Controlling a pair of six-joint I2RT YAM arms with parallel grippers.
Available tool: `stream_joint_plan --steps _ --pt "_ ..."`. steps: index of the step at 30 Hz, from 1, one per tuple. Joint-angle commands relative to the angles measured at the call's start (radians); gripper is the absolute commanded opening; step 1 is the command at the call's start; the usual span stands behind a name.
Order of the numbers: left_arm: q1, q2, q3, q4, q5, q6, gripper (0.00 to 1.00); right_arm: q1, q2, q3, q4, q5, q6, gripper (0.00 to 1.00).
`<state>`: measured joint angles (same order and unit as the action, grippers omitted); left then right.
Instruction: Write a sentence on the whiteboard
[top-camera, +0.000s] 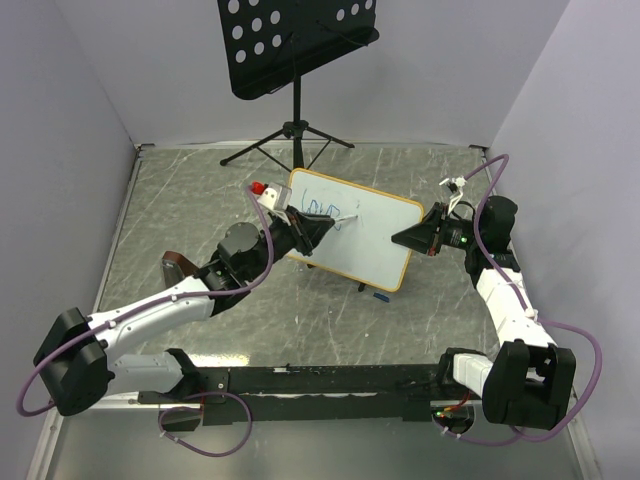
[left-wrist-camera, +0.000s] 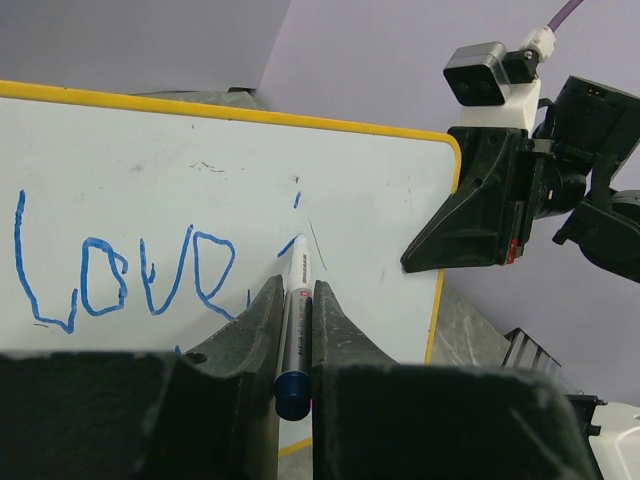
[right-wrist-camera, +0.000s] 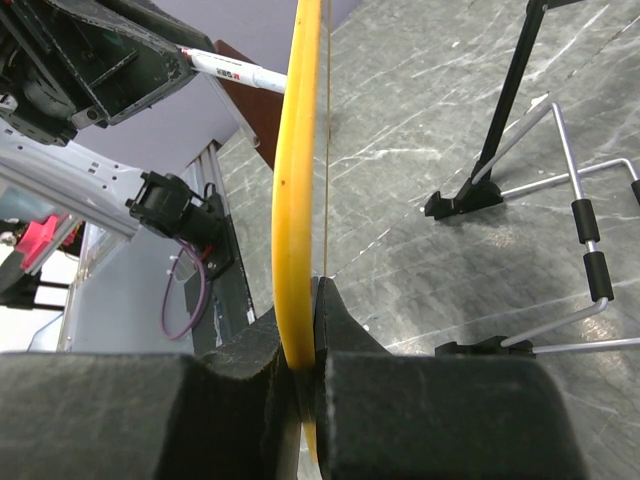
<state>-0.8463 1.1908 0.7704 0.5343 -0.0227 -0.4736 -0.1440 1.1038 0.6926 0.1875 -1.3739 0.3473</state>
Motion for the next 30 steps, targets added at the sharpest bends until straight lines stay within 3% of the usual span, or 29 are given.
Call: stream_joint_plan --steps 1,21,30 --pt "0.003 -0.003 0.029 0.024 0.009 0.0 0.01 0.004 -0.03 0.012 0.09 -0.062 0.005 0.0" --pt "0.004 -0.083 -0.1 -0.022 0.003 -0.042 0.01 0.004 -0.028 0.01 0.095 -0.06 0.009 0.0" --pt "0.006 -0.062 -0.042 -0.017 0.013 -0.027 0.01 0.004 -0.036 0.008 0.096 -0.062 0.012 0.0"
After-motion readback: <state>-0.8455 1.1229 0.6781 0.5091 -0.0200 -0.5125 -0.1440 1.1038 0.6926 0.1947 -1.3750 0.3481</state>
